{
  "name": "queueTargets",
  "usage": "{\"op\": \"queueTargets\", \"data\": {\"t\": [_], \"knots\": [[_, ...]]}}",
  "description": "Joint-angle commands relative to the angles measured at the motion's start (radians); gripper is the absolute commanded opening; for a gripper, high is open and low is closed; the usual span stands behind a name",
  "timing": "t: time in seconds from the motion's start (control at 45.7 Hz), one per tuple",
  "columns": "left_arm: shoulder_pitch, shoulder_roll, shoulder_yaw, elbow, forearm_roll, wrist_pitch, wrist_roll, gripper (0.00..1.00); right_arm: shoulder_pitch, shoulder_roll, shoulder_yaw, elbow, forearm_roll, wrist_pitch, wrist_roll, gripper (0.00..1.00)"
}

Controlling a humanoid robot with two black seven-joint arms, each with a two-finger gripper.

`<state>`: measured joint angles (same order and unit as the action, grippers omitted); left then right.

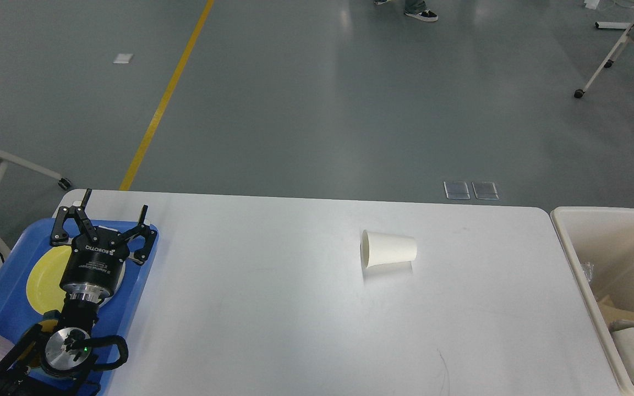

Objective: Tidy desktop
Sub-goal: 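Raise the right gripper out of the bin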

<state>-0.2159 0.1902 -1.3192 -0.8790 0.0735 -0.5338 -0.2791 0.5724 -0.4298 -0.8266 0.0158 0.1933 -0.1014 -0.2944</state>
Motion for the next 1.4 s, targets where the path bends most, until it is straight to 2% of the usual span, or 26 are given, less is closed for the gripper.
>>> {"op": "queueTargets", "data": {"t": [0.0,0.284,0.613,0.766,0.919,1.16,1.182,1.291,1.379], "knots": [[0.0,0.0,0.0,0.0,0.0,0.0,0.0,0.96,0.0,0.006,-0.003,0.001,-0.002,-0.014,0.001,0.91],[0.0,0.0,0.0,0.0,-0.001,0.0,0.0,0.96,-0.022,0.014,-0.002,0.001,-0.002,-0.014,0.006,1.0],[0.0,0.0,0.0,0.0,0.0,0.0,0.0,0.96,-0.005,0.006,0.006,0.016,-0.002,-0.009,0.008,1.0],[0.0,0.0,0.0,0.0,0.0,0.0,0.0,0.96,0.067,-0.015,0.007,0.048,-0.009,0.019,0.009,1.0],[0.0,0.0,0.0,0.0,0.0,0.0,0.0,0.96,0.193,-0.067,-0.012,0.182,-0.044,0.17,0.009,1.0],[0.0,0.0,0.0,0.0,-0.001,0.0,0.001,0.96,0.513,-0.076,-0.023,0.352,-0.198,0.423,-0.005,1.0],[0.0,-0.002,0.0,0.0,0.0,0.0,0.001,0.96,0.602,-0.076,-0.034,0.421,-0.212,0.472,-0.009,1.0],[0.0,0.0,0.0,0.0,0.0,0.0,0.001,0.96,0.818,-0.066,-0.127,0.614,-0.253,0.63,-0.041,1.0],[0.0,0.0,0.0,0.0,0.0,0.0,0.001,0.96,0.998,-0.018,-0.212,0.739,-0.252,0.732,-0.046,1.0]]}}
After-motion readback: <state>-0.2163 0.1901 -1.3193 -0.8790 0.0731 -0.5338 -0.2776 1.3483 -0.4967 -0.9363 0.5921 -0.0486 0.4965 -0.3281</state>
